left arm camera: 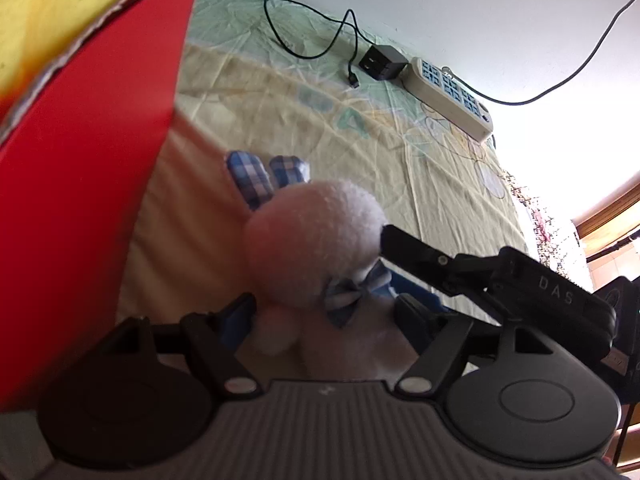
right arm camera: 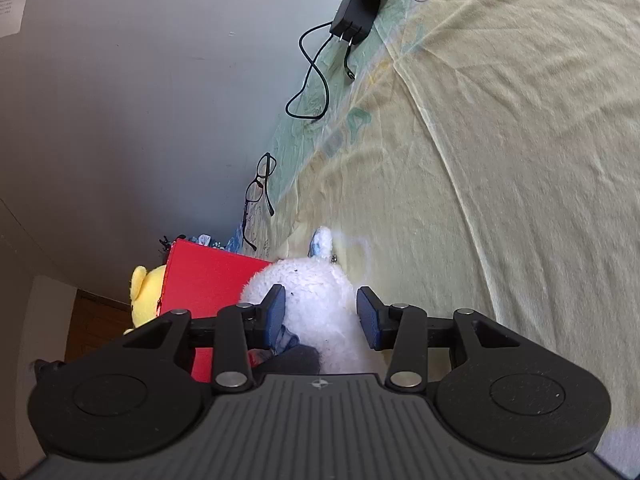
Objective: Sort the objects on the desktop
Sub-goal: 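Close the right tool around the remaining white bunny's body, then lift the white bunny with the right tool and carry it over the red box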
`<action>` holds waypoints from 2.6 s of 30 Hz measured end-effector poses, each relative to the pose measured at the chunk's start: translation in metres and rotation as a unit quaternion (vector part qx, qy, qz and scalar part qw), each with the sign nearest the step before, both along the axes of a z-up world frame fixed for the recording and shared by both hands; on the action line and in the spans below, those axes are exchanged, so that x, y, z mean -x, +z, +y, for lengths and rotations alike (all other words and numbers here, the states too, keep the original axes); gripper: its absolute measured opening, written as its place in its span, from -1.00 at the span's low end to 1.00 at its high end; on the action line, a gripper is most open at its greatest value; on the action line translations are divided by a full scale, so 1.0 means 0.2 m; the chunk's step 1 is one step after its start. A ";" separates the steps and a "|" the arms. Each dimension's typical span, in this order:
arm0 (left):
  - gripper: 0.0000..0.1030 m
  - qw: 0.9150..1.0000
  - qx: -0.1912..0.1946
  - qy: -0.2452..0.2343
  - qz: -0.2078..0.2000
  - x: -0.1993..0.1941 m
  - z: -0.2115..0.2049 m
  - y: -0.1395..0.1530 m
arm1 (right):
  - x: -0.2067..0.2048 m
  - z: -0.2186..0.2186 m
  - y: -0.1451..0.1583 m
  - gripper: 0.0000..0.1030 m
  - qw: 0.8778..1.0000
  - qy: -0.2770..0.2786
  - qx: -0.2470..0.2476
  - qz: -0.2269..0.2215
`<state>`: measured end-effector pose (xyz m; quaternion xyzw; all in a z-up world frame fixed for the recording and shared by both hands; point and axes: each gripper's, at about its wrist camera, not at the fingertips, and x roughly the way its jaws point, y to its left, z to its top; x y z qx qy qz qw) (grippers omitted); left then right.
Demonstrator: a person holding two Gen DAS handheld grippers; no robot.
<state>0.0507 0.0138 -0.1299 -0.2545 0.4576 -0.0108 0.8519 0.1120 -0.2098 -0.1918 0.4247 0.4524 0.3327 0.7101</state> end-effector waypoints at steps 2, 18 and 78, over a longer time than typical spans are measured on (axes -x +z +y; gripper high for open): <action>0.40 1.000 0.002 -0.013 -0.001 -0.02 -0.01 0.00 | 0.01 -0.01 -0.01 -0.16 1.000 0.003 -0.009 0.012; 0.38 0.974 -0.046 -0.220 0.009 0.15 -0.19 0.07 | 0.31 -0.18 0.02 -0.21 0.998 -0.010 0.021 0.054; 0.35 0.959 -0.034 -0.271 -0.080 1.19 0.89 0.45 | 1.20 0.94 0.53 -0.14 0.986 0.132 0.063 -0.076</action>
